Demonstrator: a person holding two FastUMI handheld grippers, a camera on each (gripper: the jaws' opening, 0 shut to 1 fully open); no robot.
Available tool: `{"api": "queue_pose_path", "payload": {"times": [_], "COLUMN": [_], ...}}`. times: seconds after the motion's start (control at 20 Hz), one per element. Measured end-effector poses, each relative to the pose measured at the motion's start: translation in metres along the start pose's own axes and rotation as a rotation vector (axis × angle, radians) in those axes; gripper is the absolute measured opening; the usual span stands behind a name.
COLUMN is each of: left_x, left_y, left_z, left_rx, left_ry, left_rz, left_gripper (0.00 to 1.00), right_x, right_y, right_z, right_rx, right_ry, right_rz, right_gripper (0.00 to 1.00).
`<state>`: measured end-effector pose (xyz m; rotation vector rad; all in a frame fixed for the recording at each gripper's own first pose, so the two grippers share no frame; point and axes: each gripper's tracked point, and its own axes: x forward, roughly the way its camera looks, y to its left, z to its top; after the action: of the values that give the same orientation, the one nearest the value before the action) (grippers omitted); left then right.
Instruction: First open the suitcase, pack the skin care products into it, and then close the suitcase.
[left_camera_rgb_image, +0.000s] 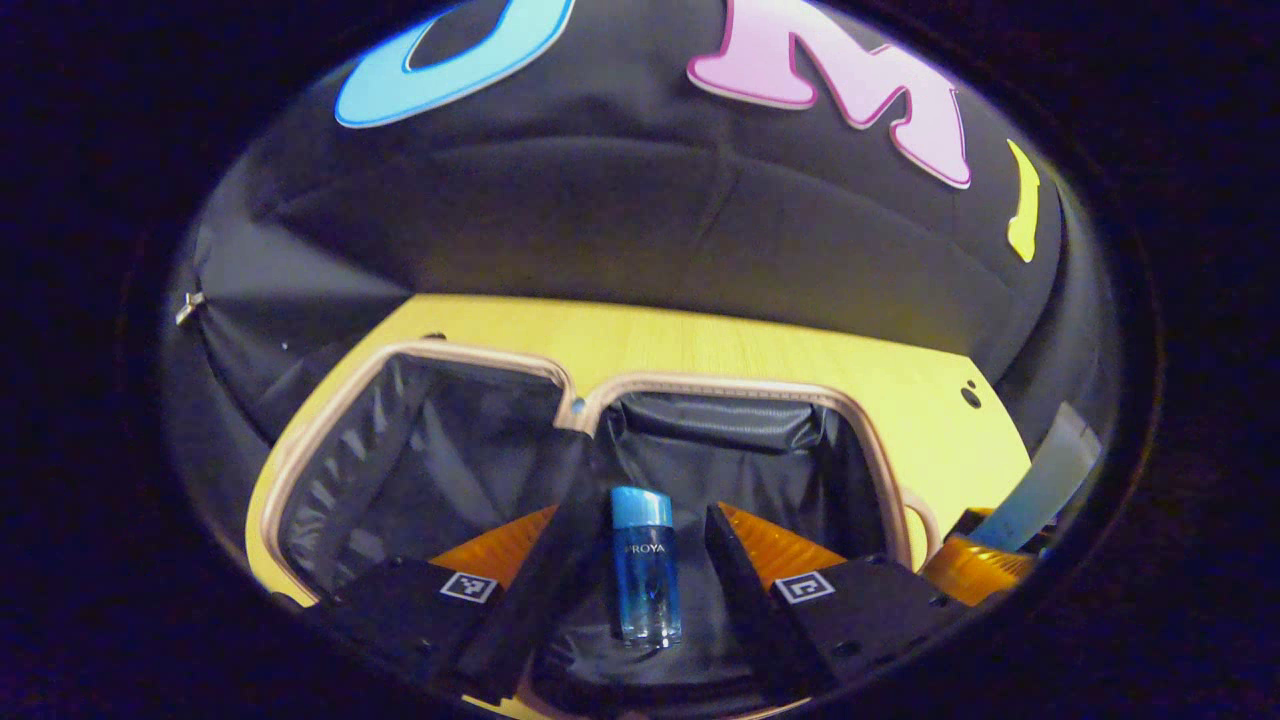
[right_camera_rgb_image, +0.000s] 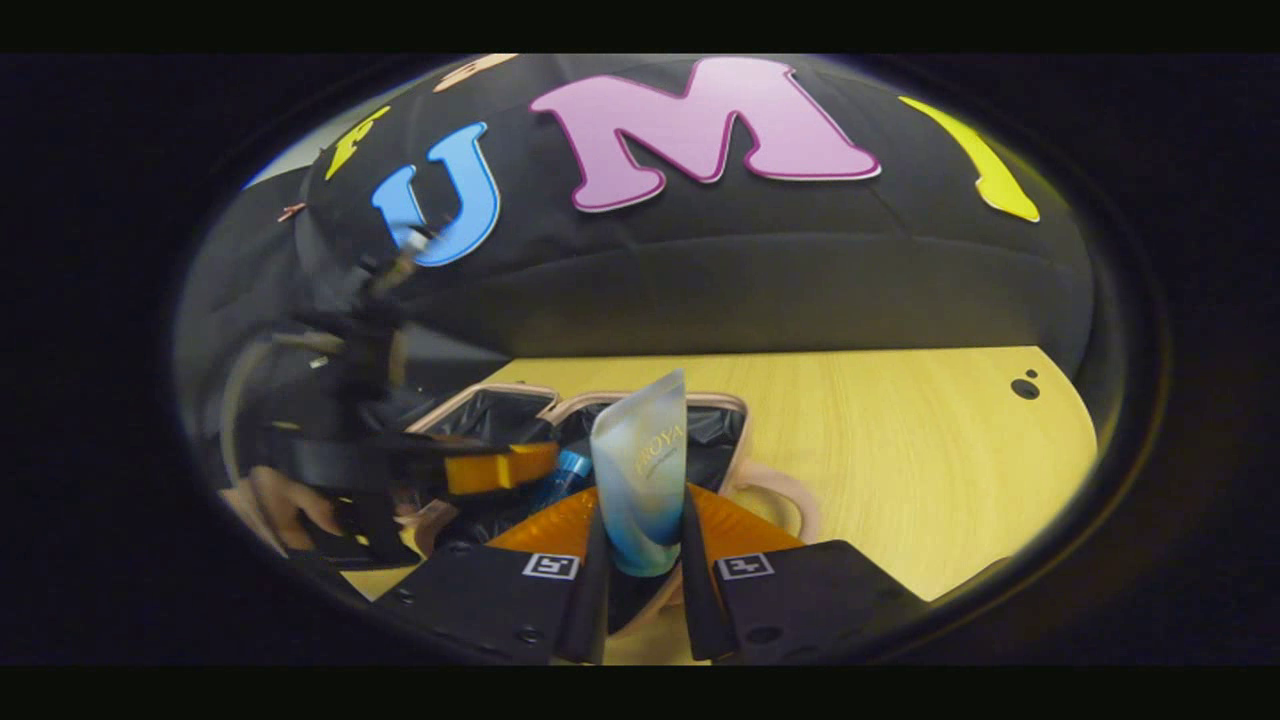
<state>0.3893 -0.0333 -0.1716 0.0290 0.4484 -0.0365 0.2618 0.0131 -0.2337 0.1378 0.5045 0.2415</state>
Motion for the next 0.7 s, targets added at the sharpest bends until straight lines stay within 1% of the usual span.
{"api": "queue_pose_path", "payload": {"times": [0.05, 0.1, 0.15, 0.25, 0.3, 0.4, 0.45, 0.5, 0.6, 0.65, 0.7], "left_x": [-0.019, -0.039, -0.06, -0.1, -0.119, -0.152, -0.164, -0.177, -0.205, -0.217, -0.221], "left_y": [0.012, 0.021, 0.031, 0.05, 0.056, 0.073, 0.079, 0.08, 0.083, 0.092, 0.102], "left_z": [0.01, 0.014, 0.019, 0.032, 0.034, 0.032, 0.03, 0.029, 0.035, 0.035, 0.031], "left_rx": [0.001, -0.005, -0.008, -0.021, -0.034, -0.077, -0.115, -0.167, -0.278, -0.309, -0.324], "left_ry": [-0.036, -0.06, -0.082, -0.168, -0.198, -0.222, -0.225, -0.233, -0.266, -0.275, -0.281], "left_rz": [0.018, 0.027, 0.03, 0.022, 0.007, -0.012, -0.025, -0.062, -0.152, -0.173, -0.165], "left_gripper": [0.97, 1.0, 0.98, 0.96, 0.96, 0.96, 0.96, 0.96, 0.96, 0.96, 0.96], "right_x": [0.004, 0.009, 0.017, 0.03, 0.037, 0.053, 0.059, 0.063, 0.072, 0.076, 0.079], "right_y": [0.002, 0.004, 0.007, 0.018, 0.023, 0.029, 0.029, 0.032, 0.039, 0.034, 0.026], "right_z": [-0.005, -0.011, -0.019, -0.034, -0.043, -0.062, -0.071, -0.079, -0.093, -0.091, -0.091], "right_rx": [-0.003, 0.004, 0.027, 0.072, 0.079, 0.067, 0.047, 0.046, 0.099, 0.106, 0.093], "right_ry": [0.037, 0.075, 0.11, 0.186, 0.227, 0.305, 0.339, 0.373, 0.431, 0.421, 0.417], "right_rz": [-0.009, -0.019, -0.03, -0.046, -0.057, -0.095, -0.112, -0.117, -0.145, -0.176, -0.223], "right_gripper": [0.35, 0.35, 0.35, 0.35, 0.35, 0.35, 0.35, 0.35, 0.35, 0.35, 0.35]}}
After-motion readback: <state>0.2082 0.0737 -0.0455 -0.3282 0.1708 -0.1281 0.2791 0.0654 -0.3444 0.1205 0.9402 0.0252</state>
